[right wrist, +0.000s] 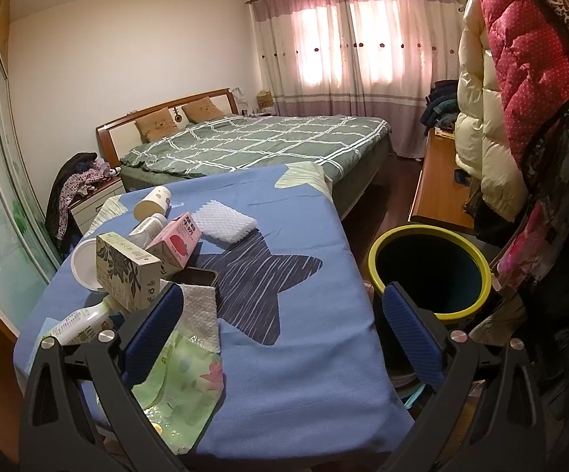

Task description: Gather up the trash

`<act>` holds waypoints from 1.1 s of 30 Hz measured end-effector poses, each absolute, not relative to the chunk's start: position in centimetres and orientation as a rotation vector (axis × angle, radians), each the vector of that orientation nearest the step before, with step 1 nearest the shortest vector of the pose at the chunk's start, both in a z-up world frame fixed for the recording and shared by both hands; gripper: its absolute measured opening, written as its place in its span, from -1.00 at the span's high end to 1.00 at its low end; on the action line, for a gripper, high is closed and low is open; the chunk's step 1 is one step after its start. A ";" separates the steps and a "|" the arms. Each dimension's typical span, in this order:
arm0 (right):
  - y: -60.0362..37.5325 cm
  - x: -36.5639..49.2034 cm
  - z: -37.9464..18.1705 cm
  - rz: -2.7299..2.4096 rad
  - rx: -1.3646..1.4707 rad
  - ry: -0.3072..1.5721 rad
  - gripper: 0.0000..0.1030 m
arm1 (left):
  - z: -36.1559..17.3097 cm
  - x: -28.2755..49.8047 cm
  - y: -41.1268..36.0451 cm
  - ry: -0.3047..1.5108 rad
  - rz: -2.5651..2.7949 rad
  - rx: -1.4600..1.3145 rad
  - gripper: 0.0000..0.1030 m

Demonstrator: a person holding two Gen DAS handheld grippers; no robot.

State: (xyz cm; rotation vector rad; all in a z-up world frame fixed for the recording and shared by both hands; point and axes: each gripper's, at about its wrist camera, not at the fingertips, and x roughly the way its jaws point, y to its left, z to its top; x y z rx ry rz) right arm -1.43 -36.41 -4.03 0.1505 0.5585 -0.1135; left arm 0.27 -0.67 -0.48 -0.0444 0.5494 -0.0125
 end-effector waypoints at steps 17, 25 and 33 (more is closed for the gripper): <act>-36.3 -1.2 -4.2 -0.115 0.154 0.563 -0.87 | -0.7 0.5 -1.0 0.560 -0.022 -0.041 -0.93; -36.4 -1.1 -4.5 -0.113 0.161 0.567 -0.87 | -0.8 0.6 -1.1 0.564 -0.026 -0.038 -0.93; -36.4 -1.0 -4.6 -0.113 0.162 0.569 -0.87 | -0.9 0.7 -1.1 0.567 -0.027 -0.039 -0.93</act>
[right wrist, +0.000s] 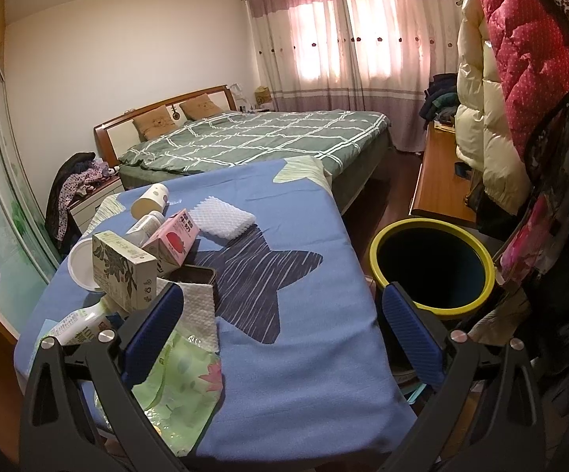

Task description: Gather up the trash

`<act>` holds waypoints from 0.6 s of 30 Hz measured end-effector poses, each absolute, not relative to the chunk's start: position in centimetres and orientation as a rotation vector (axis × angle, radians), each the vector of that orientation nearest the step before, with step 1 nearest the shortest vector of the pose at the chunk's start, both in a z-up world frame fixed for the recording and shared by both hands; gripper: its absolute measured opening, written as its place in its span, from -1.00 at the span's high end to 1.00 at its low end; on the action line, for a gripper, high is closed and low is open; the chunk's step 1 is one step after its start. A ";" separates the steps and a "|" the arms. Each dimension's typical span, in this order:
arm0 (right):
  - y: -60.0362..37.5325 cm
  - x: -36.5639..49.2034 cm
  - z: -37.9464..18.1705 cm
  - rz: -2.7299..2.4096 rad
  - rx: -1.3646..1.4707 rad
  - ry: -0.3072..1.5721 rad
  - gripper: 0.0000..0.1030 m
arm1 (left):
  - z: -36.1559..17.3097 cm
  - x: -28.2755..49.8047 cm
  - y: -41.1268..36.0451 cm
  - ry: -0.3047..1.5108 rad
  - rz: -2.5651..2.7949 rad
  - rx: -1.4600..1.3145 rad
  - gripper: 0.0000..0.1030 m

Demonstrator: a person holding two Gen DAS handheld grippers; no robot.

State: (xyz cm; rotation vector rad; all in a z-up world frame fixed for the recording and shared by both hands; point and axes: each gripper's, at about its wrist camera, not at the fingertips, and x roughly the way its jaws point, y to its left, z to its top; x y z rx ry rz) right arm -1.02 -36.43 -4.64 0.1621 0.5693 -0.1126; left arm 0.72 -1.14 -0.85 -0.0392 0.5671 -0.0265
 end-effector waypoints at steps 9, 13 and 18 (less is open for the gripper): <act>-36.5 -1.0 -4.6 -0.113 0.163 0.570 -0.87 | -0.9 0.7 -1.2 0.567 -0.026 -0.038 -0.93; -36.5 -1.0 -4.7 -0.112 0.164 0.570 -0.87 | -0.9 0.8 -1.2 0.567 -0.027 -0.038 -0.93; -36.6 -1.0 -4.6 -0.112 0.164 0.571 -0.87 | -0.9 0.7 -1.2 0.567 -0.027 -0.039 -0.93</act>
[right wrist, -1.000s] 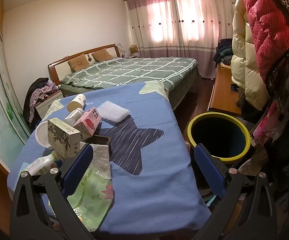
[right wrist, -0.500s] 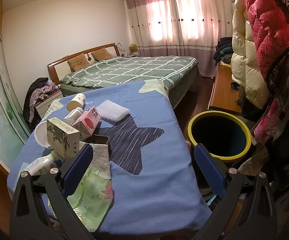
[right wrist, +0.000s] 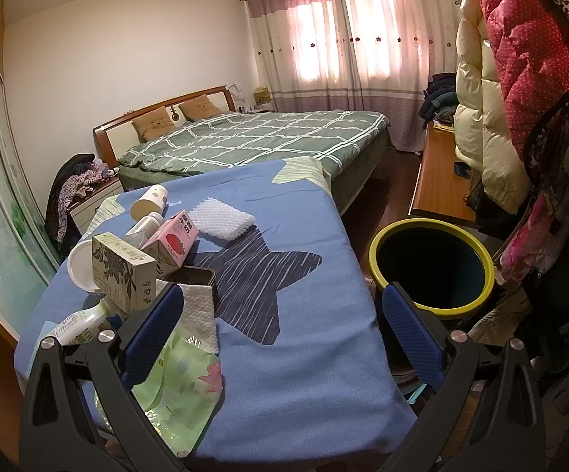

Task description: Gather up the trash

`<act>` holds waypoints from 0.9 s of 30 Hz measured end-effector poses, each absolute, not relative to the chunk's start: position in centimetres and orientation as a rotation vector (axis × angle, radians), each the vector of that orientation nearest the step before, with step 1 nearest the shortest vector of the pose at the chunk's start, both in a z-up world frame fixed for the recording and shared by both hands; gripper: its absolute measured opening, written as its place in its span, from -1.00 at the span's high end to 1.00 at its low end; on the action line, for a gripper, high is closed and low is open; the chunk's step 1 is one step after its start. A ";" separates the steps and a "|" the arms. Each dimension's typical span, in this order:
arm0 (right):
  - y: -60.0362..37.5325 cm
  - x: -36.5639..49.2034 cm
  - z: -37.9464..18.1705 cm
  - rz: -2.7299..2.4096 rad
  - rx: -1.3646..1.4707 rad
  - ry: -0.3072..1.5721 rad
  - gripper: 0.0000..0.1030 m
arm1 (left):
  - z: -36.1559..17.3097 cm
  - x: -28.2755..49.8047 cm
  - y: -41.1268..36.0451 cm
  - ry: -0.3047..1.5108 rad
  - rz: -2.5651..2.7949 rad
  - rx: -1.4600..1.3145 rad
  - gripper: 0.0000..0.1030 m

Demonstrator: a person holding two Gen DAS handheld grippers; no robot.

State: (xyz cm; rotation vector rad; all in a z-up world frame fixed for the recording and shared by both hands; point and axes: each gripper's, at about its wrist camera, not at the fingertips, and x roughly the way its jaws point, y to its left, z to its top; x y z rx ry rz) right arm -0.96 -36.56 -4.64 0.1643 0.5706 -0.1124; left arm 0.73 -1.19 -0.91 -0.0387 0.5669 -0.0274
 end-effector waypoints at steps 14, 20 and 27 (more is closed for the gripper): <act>-36.3 -0.6 -5.1 -0.102 0.166 0.583 -0.87 | -1.2 0.8 -1.3 0.571 -0.025 -0.041 -0.93; -34.9 1.2 -6.4 -0.049 0.157 0.634 -0.87 | -1.6 1.0 -1.3 0.578 -0.024 -0.044 -0.93; -31.0 2.7 -8.9 0.049 0.105 0.718 -0.87 | -2.1 1.4 -0.7 0.590 -0.021 -0.053 -0.93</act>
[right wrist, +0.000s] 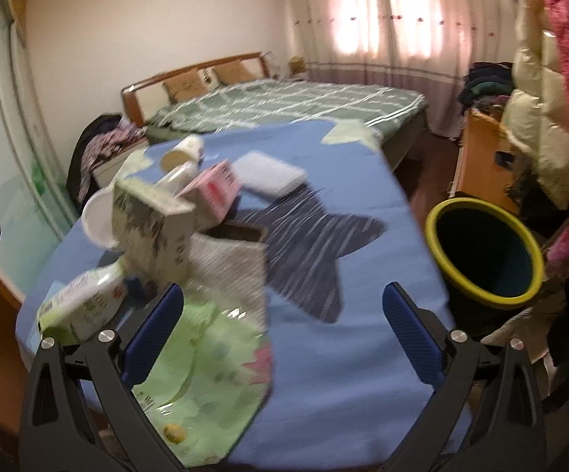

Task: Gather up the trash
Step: 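Grasp the green plastic bag with the right gripper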

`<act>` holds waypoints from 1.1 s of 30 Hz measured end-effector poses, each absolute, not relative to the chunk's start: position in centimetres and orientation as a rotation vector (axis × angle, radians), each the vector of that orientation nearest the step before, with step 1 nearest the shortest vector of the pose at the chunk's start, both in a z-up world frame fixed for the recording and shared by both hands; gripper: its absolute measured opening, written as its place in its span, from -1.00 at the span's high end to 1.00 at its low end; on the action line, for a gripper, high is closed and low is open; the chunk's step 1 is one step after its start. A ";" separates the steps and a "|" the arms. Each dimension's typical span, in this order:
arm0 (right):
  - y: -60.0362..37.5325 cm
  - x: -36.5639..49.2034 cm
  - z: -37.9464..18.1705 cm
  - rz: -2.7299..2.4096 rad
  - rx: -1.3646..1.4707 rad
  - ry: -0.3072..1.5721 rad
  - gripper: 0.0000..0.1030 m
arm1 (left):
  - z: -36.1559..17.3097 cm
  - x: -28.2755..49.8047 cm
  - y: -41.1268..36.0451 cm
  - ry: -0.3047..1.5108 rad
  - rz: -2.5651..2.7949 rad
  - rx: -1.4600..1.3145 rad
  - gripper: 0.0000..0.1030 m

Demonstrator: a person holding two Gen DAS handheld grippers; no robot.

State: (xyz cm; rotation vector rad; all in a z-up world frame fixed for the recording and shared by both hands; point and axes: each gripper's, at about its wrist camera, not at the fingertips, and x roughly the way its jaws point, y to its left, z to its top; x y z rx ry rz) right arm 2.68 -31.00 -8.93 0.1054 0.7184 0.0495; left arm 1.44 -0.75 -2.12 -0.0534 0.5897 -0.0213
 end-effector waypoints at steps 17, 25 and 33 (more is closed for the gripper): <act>-26.0 0.9 -14.5 0.176 -0.001 0.924 -0.46 | -2.3 1.6 -0.7 0.598 -0.028 -0.049 -0.93; -26.4 0.4 -14.3 0.146 -0.024 0.902 0.71 | -2.3 1.6 -0.8 0.599 -0.030 -0.051 -0.93; -28.1 0.7 -12.9 0.133 0.025 0.862 0.96 | -2.2 1.3 -1.1 0.597 -0.029 -0.051 -0.93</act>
